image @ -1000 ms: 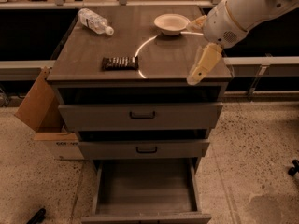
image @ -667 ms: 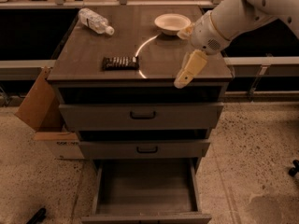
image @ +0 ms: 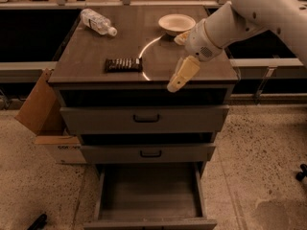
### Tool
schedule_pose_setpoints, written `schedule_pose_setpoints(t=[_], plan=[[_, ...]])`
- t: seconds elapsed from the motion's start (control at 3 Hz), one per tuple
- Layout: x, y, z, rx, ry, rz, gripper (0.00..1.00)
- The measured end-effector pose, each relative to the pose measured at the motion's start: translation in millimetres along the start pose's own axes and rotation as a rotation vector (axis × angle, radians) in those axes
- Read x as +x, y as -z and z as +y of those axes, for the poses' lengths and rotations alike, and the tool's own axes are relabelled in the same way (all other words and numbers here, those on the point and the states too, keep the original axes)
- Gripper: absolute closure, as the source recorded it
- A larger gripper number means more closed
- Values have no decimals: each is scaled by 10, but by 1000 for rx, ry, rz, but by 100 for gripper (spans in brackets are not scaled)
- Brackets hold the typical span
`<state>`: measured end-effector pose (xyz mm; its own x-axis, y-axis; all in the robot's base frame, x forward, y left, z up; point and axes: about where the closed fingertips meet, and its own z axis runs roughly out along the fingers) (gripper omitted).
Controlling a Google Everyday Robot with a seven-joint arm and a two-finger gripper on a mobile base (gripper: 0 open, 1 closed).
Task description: Place rxbar chocolate into bottom drawer
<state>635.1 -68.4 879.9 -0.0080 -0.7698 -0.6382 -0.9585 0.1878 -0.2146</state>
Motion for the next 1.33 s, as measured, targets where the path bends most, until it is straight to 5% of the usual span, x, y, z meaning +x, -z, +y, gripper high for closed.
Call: schedule_pose_setpoints(t=[0.67, 1.33], plan=[[-415, -341, -326, -3, 1, -68, 0], [-688, -826, -428, -16, -72, -146, 0]])
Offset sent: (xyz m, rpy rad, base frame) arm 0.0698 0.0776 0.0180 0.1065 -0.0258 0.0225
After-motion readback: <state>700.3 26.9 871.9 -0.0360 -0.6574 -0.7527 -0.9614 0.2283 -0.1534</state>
